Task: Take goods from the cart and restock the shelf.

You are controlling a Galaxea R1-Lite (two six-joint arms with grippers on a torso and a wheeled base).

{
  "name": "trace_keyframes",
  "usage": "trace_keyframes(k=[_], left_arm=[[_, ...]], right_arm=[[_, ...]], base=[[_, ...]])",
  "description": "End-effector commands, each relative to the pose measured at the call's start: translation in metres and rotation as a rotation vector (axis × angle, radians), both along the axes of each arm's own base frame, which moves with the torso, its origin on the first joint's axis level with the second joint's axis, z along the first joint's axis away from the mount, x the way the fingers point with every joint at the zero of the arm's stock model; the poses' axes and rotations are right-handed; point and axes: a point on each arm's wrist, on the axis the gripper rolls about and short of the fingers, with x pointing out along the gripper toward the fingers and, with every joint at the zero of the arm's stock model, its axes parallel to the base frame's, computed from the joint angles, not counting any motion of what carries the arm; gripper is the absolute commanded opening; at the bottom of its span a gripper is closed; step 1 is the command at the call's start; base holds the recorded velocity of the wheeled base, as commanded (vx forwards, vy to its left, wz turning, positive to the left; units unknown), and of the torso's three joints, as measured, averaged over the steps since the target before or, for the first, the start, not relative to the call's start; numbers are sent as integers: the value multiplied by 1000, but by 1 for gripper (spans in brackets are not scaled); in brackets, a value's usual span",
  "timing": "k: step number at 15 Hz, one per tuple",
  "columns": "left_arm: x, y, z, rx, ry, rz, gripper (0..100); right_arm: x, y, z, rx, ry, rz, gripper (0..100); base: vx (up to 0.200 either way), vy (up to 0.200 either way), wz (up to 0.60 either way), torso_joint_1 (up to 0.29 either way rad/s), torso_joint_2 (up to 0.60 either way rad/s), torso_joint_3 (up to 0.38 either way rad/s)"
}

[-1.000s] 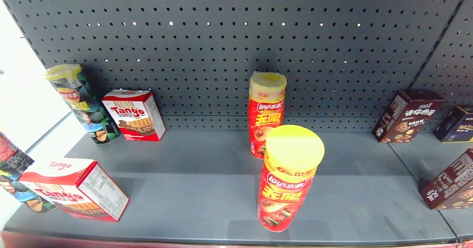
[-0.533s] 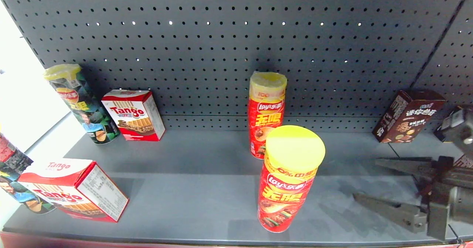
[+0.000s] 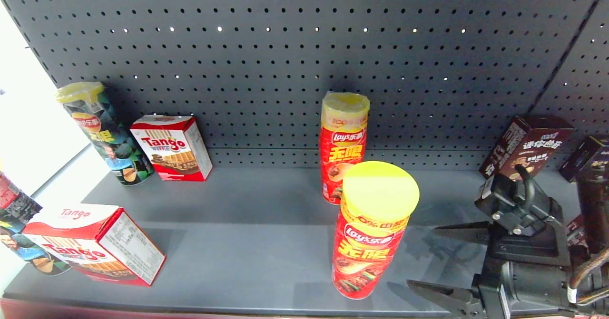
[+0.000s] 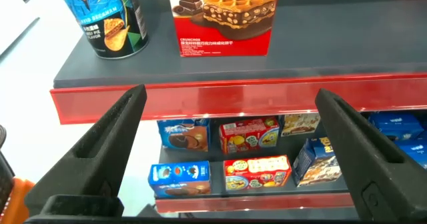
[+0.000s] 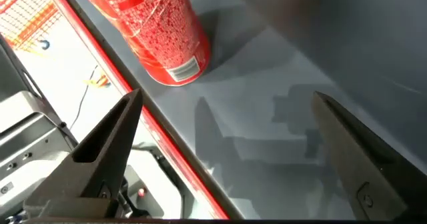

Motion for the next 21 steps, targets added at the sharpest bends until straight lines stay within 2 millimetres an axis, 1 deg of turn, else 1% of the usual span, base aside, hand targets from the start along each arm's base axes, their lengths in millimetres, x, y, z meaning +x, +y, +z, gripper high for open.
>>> trace_keyframes(k=[1, 5, 11, 15, 19, 21], left_arm=[[0, 0, 0, 0, 2, 0, 100], [0, 0, 0, 0, 2, 0, 100], [0, 0, 0, -6, 2, 3, 100], [0, 0, 0, -6, 2, 3, 100], [0, 0, 0, -6, 2, 3, 100], [0, 0, 0, -6, 2, 1, 100]], right_arm=[[5, 6, -6, -18, 23, 7, 100], [14, 14, 0, -9, 12, 9, 100], [26, 22, 0, -12, 12, 3, 100], [27, 21, 0, -15, 11, -8, 100], [31, 15, 3, -9, 2, -38, 100], [32, 16, 2, -10, 4, -35, 100]], base=[[0, 0, 0, 0, 0, 0], [0, 0, 0, 0, 0, 0], [0, 0, 0, 0, 0, 0], [0, 0, 0, 0, 0, 0], [0, 0, 0, 0, 0, 0], [0, 0, 0, 0, 0, 0]])
